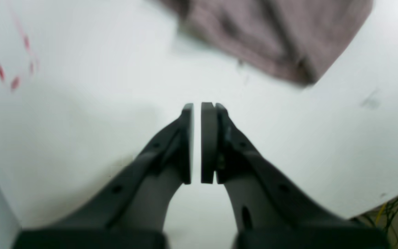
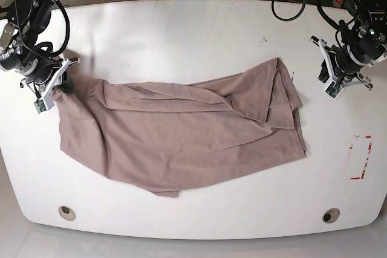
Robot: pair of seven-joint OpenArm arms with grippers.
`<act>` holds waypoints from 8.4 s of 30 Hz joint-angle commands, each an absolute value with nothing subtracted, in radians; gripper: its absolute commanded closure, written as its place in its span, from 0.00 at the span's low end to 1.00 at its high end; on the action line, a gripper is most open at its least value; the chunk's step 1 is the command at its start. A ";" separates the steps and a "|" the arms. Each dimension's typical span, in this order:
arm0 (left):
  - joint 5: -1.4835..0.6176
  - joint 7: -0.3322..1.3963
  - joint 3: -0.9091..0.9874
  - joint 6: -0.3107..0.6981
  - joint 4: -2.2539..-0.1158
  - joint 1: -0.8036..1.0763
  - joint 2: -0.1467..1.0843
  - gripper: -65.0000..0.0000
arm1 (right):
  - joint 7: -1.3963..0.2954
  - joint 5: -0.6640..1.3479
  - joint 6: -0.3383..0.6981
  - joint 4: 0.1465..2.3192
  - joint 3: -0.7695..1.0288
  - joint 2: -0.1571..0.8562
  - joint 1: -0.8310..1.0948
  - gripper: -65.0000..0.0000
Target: Fold the T-shirt properly
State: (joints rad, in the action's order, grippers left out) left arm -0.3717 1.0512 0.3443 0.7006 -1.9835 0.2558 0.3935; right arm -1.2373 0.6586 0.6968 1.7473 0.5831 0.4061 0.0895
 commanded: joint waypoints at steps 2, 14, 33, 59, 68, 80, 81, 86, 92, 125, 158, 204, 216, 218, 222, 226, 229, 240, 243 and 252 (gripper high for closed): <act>-0.384 1.023 0.343 0.698 -1.991 0.240 0.372 0.93 | -1.222 0.673 0.698 1.767 0.607 0.407 0.107 1.00; -0.306 1.023 0.254 0.698 -1.873 0.050 0.145 0.27 | -1.221 0.673 0.698 1.764 0.615 0.387 0.099 1.00; -0.159 0.915 0.200 0.680 -1.391 -0.226 0.030 0.28 | -1.218 0.671 0.698 1.761 0.615 0.358 0.076 1.00; -0.154 0.917 0.117 0.698 -1.372 -0.231 0.036 1.00 | -1.218 0.670 0.698 1.759 0.615 0.357 0.062 1.00; -0.151 0.917 0.113 0.698 -1.618 -0.110 0.039 1.00 | -1.218 0.671 0.698 1.759 0.615 0.357 0.062 1.00; -0.156 0.918 0.064 0.698 -1.946 0.213 0.162 1.00 | -1.218 0.673 0.698 1.759 0.615 0.337 0.062 1.00; -0.157 0.918 0.067 0.698 -1.963 0.239 0.171 1.00 | -1.218 0.673 0.698 1.759 0.615 0.334 0.062 1.00; -0.159 0.918 0.067 0.698 -2.011 0.372 0.202 1.00 | -1.218 0.673 0.698 1.759 0.613 0.326 0.067 1.00; -0.154 0.918 0.093 0.698 -2.008 0.481 0.216 1.00 | -1.218 0.665 0.698 1.759 0.613 0.297 0.067 1.00; -0.648 1.161 0.521 0.698 -1.977 0.490 0.443 0.52 | -1.222 0.673 0.698 1.761 0.610 0.294 0.090 1.00; -0.409 1.193 0.206 0.698 -1.896 0.308 0.335 0.32 | -1.222 0.673 0.698 1.761 0.610 0.252 0.093 1.00; -0.390 1.049 0.295 0.698 -1.988 0.524 0.409 0.99 | -1.222 0.673 0.698 1.761 0.610 0.243 0.091 1.00; -0.366 0.957 0.518 0.698 -1.989 0.383 0.262 1.00 | -1.216 0.665 0.698 1.925 0.615 0.205 0.225 1.00; -0.348 0.957 0.518 0.698 -1.989 0.328 0.237 1.00 | -1.214 0.664 0.698 1.939 0.615 0.205 0.225 1.00; -0.289 0.958 0.515 0.698 -1.989 0.180 0.189 1.00 | -1.214 0.644 0.698 1.913 0.611 0.223 0.142 1.00; -0.205 1.000 0.458 0.698 -1.989 0.022 0.186 1.00 | -1.214 0.582 0.698 1.827 0.610 0.234 -0.002 1.00; -0.120 1.038 0.429 0.698 -1.988 -0.111 0.185 1.00 | -1.214 0.556 0.698 1.722 0.610 0.265 -0.127 1.00; 0.048 1.041 0.352 0.698 -1.876 -0.453 0.185 1.00 | -1.214 0.550 0.698 1.305 0.582 0.372 -0.559 1.00; 0.059 1.041 0.352 0.698 -1.805 -0.549 0.185 1.00 | -1.211 0.550 0.698 1.198 0.518 0.418 -0.697 1.00; 0.059 1.053 0.355 0.698 -1.830 -0.650 0.197 0.99 | -1.188 0.552 0.698 1.059 0.298 0.507 -1.043 1.00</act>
